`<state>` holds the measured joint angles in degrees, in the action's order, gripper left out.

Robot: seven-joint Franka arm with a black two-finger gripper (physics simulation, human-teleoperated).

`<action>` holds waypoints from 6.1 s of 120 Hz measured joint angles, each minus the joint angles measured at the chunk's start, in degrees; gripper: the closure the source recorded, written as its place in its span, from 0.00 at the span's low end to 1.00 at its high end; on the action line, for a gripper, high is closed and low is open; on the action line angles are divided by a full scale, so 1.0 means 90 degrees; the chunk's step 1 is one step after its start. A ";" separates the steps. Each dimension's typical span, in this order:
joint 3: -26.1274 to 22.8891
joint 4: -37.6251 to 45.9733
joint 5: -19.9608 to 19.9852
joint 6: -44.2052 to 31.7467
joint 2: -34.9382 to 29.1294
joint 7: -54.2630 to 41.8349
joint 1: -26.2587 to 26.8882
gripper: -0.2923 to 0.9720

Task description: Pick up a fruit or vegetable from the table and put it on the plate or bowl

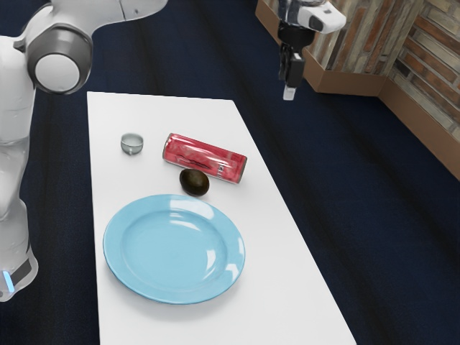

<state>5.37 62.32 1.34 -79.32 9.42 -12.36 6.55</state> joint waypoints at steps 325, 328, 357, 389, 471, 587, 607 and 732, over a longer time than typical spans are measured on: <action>-0.0002 0.7483 -0.0804 -0.3344 -0.2878 -0.5677 -0.0026 0.23; 0.0017 0.7504 -0.0804 -0.3343 -0.2901 -0.5683 -0.0031 0.23; 0.0050 0.7672 -0.0804 -0.3358 -0.2947 -0.5732 -0.0044 0.23; 0.0097 0.7744 -0.0804 -0.3405 -0.2928 -0.5765 -0.0045 0.23; 0.0214 0.7776 -0.0765 -0.3539 -0.2597 -0.5785 -0.0047 0.23; 0.0214 0.7720 -0.0737 -0.3538 -0.2230 -0.5595 -0.0045 0.53; 0.0162 0.7666 -0.0727 -0.3503 -0.2265 -0.5545 -0.0035 0.54; -0.2451 0.7021 0.0113 -0.2420 -0.3563 -0.5042 -0.0010 0.58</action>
<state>-16.69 125.51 2.36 -101.10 -22.65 -57.74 6.47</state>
